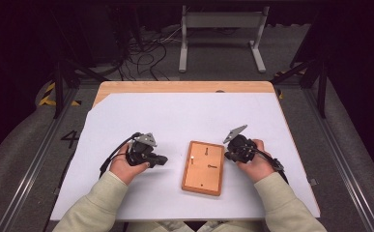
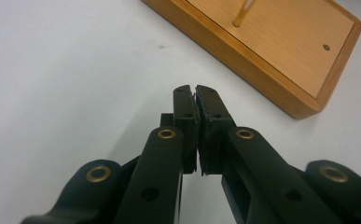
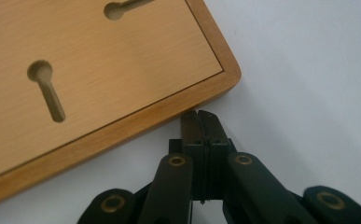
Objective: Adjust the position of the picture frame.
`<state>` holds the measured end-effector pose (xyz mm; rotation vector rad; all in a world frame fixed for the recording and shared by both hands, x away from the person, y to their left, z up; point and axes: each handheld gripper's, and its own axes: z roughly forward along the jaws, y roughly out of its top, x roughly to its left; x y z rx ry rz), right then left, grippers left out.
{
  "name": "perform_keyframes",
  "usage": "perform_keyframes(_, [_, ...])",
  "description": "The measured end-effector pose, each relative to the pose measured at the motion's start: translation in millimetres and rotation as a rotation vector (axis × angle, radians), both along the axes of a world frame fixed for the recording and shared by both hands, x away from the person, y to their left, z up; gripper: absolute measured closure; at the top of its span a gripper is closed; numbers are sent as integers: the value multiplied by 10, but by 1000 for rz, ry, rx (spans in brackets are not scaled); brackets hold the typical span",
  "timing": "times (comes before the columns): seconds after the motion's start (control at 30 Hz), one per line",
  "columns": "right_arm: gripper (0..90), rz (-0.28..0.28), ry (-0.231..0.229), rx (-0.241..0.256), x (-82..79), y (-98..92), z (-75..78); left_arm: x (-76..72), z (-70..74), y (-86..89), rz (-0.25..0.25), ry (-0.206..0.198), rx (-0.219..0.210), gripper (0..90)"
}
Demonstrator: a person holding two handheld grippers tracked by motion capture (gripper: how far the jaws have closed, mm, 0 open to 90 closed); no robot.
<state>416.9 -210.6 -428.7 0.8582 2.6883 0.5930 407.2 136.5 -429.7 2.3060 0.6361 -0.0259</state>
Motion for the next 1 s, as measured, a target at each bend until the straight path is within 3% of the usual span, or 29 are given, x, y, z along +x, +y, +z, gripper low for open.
perform_keyframes(0.37, [900,74,-73,63,181,413,-34,44,-22,97,56,-17,6,870])
perform_keyframes(0.47, [872,78,-88,86,145,390,16,63,-31,123,71,-10,0,855])
perform_keyframes(0.53, [900,78,-109,90,77,310,115,90,-42,149,81,-9,2,855])
perform_keyframes(0.6, [900,101,-97,125,-16,224,197,118,-45,166,97,-12,-10,856])
perform_keyframes(0.77, [900,169,-23,151,-265,80,253,183,-6,178,136,-31,-40,861])
perform_keyframes(1.0, [900,285,60,147,-619,155,171,284,-28,194,199,-40,-73,862])
